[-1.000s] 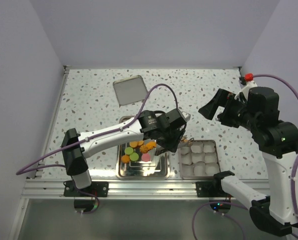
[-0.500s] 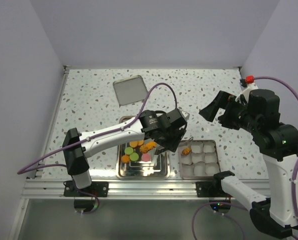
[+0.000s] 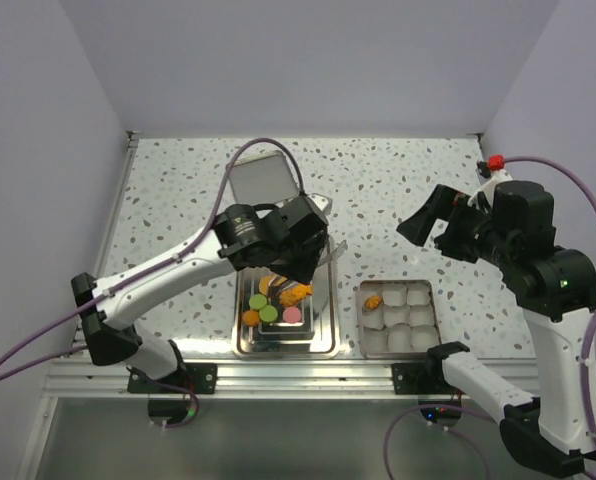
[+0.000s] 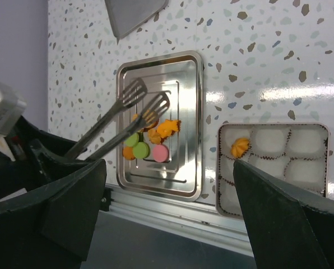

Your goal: Pack the cookies

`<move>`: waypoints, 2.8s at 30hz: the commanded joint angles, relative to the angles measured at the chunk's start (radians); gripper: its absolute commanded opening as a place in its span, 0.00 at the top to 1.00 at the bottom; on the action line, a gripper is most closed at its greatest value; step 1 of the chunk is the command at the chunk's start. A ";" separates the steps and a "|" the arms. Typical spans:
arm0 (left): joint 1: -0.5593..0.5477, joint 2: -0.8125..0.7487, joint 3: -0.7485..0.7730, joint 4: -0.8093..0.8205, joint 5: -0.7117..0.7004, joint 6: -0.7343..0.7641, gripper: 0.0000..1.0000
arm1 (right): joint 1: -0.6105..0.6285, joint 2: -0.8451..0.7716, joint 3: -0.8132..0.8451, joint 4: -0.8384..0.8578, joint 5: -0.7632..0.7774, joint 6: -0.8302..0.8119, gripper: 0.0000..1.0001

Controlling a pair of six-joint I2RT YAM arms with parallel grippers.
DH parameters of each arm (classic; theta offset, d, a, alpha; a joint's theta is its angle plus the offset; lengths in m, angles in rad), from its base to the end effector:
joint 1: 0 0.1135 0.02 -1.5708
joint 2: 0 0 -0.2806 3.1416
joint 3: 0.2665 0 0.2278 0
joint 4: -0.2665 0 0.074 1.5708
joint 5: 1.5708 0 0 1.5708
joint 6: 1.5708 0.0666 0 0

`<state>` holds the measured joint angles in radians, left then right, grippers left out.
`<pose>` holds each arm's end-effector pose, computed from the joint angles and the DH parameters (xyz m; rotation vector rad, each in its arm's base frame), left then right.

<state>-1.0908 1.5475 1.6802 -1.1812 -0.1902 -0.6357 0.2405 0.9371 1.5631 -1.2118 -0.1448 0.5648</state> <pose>0.1464 -0.2540 0.3618 0.5293 2.5837 -0.3720 0.1078 0.0363 0.4396 0.2724 2.1990 0.6133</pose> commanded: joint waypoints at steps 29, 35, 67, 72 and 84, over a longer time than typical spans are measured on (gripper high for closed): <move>0.028 -0.055 -0.318 0.055 0.020 0.093 0.44 | 0.002 -0.001 -0.083 0.055 -0.016 0.050 0.01; 0.028 -0.030 -0.315 0.071 0.034 0.116 0.44 | 0.003 -0.006 -0.107 0.070 -0.016 0.058 0.01; 0.083 0.052 0.001 -0.020 0.015 0.160 0.68 | 0.005 0.006 -0.083 0.070 -0.016 0.056 0.01; 0.068 0.095 0.117 -0.025 0.054 0.156 0.69 | 0.002 0.012 -0.049 0.055 -0.012 0.055 0.01; -0.043 0.128 0.138 0.248 0.232 0.111 0.69 | 0.002 0.019 0.014 0.021 0.008 0.041 0.01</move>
<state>-1.1278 1.6745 1.8187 -1.0752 -0.0185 -0.5022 0.2413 0.9554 1.5425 -1.1675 -0.1478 0.6113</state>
